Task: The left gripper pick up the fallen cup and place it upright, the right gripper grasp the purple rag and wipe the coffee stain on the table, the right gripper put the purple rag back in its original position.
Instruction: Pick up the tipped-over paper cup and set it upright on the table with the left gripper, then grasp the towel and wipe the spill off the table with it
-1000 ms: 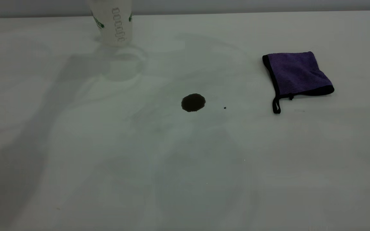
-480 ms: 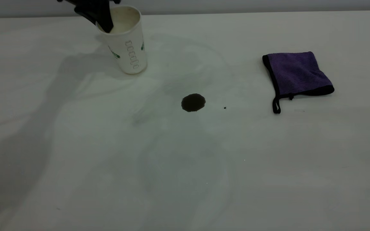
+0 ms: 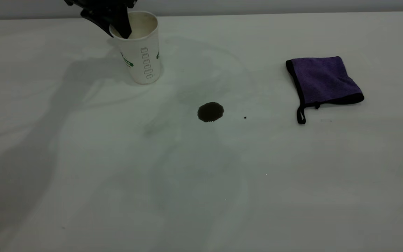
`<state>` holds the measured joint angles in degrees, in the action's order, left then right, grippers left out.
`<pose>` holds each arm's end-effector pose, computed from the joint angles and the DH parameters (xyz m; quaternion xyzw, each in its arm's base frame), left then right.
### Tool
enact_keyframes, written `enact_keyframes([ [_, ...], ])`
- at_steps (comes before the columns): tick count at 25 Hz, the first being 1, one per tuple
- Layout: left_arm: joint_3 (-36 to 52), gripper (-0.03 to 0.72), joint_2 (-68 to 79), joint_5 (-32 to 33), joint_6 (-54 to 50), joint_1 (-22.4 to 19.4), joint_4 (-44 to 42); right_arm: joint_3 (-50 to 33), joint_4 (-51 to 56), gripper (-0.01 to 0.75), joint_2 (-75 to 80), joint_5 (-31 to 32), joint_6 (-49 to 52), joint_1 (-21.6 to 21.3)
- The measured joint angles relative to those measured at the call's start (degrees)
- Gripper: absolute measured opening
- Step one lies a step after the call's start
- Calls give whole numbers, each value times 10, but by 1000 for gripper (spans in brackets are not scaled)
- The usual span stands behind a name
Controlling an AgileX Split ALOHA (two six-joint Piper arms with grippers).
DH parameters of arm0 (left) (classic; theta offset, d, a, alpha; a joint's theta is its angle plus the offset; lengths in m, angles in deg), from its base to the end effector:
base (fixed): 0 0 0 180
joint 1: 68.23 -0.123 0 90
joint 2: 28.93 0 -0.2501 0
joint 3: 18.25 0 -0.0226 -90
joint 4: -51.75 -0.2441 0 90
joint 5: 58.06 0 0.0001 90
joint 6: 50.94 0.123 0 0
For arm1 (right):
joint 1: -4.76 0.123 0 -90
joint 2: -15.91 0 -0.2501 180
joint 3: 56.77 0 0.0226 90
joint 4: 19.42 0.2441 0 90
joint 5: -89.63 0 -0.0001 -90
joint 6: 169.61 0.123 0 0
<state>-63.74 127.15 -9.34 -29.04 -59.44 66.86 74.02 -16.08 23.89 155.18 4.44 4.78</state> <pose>0.4999 -0.1017 0.0476 0.1929 0.9583 -0.0917 0.1897 0.0485 0.0065 0.2425 -0.0478 0.8761 0.0043 0.4798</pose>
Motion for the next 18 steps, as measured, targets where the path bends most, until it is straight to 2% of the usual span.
enact_keyframes([
  [3,-25,636,-21,47,18,0,-1,0,0,238,0,0,0,0],
  [6,-68,704,-66,107,26,0,-1,0,0,238,0,0,0,0],
  [9,-115,695,-120,181,26,0,-1,0,0,238,0,0,0,0],
  [12,-151,648,-173,182,26,-1,0,0,0,238,0,0,0,0],
  [18,-158,545,-282,182,1,-3,-2,0,0,238,0,0,0,0],
])
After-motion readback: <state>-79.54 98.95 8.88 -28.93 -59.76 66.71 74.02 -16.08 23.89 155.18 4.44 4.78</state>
